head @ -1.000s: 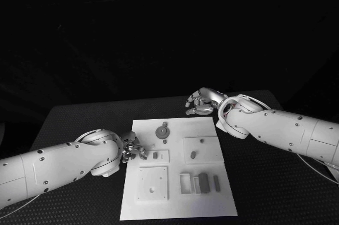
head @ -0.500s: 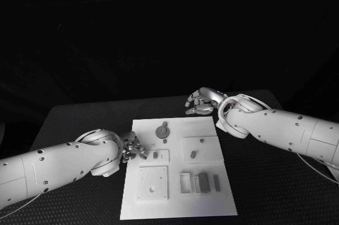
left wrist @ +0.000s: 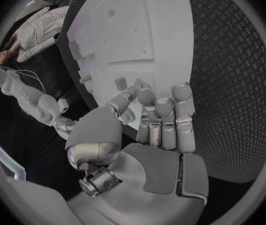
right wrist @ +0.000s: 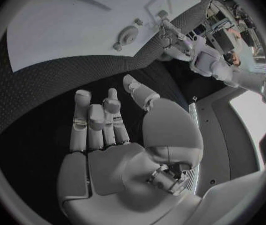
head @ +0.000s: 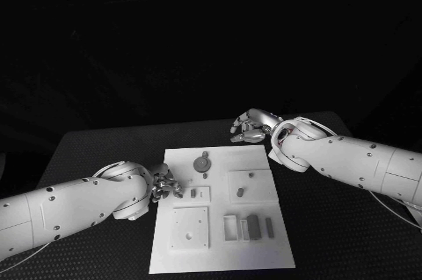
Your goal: Assemble the parts on the task board
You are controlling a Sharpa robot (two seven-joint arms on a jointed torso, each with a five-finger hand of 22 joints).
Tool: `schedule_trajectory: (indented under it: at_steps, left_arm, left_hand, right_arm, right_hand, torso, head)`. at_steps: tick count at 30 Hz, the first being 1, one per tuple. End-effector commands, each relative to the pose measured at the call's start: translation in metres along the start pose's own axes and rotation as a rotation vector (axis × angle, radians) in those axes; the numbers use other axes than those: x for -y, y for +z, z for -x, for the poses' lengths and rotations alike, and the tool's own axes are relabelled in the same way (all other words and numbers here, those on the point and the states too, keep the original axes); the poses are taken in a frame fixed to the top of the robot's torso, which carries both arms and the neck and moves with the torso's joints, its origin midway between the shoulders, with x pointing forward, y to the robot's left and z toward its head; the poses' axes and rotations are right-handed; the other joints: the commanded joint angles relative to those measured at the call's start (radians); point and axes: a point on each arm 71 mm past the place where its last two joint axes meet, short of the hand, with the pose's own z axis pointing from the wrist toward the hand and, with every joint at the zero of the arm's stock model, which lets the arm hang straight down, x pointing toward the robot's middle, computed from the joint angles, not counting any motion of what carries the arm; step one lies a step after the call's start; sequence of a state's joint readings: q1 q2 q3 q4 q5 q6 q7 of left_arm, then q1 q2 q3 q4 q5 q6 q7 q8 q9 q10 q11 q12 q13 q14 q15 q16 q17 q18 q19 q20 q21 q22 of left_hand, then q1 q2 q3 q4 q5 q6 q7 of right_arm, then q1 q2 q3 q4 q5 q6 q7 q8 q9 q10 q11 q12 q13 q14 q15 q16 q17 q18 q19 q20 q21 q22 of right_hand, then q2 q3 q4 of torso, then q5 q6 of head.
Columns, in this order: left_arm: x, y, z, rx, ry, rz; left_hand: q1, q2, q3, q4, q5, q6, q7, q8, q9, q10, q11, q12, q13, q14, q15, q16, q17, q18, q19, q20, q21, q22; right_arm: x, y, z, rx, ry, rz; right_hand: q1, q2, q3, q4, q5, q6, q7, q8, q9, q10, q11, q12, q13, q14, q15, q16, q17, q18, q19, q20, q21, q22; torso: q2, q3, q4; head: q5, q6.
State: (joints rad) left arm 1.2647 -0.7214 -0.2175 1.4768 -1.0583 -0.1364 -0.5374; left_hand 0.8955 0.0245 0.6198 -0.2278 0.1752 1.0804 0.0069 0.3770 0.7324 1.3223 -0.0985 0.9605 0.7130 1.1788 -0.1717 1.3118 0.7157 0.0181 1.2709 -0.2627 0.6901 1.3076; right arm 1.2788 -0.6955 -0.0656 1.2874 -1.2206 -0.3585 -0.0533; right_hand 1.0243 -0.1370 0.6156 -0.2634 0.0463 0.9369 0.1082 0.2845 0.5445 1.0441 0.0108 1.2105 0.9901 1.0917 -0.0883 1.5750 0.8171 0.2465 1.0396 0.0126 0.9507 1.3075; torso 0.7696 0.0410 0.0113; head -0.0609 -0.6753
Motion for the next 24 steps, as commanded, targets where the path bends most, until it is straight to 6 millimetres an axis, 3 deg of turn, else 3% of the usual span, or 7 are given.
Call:
schedule_trajectory:
  at_steps: [1,24]
  left_arm:
    - [-0.0022,0.0010,-0.0030,0.002,0.001,0.007]
    - [-0.0002,0.0007,-0.0025,0.014,0.009,-0.014]
  left_hand:
    - [0.001,0.010,0.037,-0.032,0.127,0.007,0.001,0.098,0.119,0.010,-0.004,0.004,-0.002,0.020,-0.025,0.005,-0.001,0.020,0.003,-0.007,0.003,0.017]
    - [0.003,0.011,0.039,-0.034,0.119,0.005,0.002,0.097,0.118,0.010,-0.003,0.004,-0.002,0.021,-0.025,0.004,-0.002,0.020,0.003,-0.008,0.003,0.017]
  right_arm:
    - [-0.0015,0.0002,-0.0009,-0.010,-0.002,0.011]
    - [-0.0016,0.0004,-0.0010,-0.010,-0.002,0.011]
  right_hand:
    - [-0.004,0.005,0.000,-0.003,0.003,0.011,0.016,-0.005,0.001,-0.006,0.002,-0.002,-0.001,-0.006,-0.003,-0.003,-0.001,0.015,-0.007,0.003,-0.004,0.014]
    - [-0.004,0.005,0.000,-0.003,0.003,0.011,0.016,-0.005,0.001,-0.006,0.002,-0.002,-0.001,-0.006,-0.003,-0.003,-0.001,0.015,-0.007,0.003,-0.004,0.014]
  torso:
    - [0.000,0.0002,0.0006]
    - [0.000,0.0001,-0.0003]
  head:
    - [-0.001,0.001]
    - [-0.001,0.000]
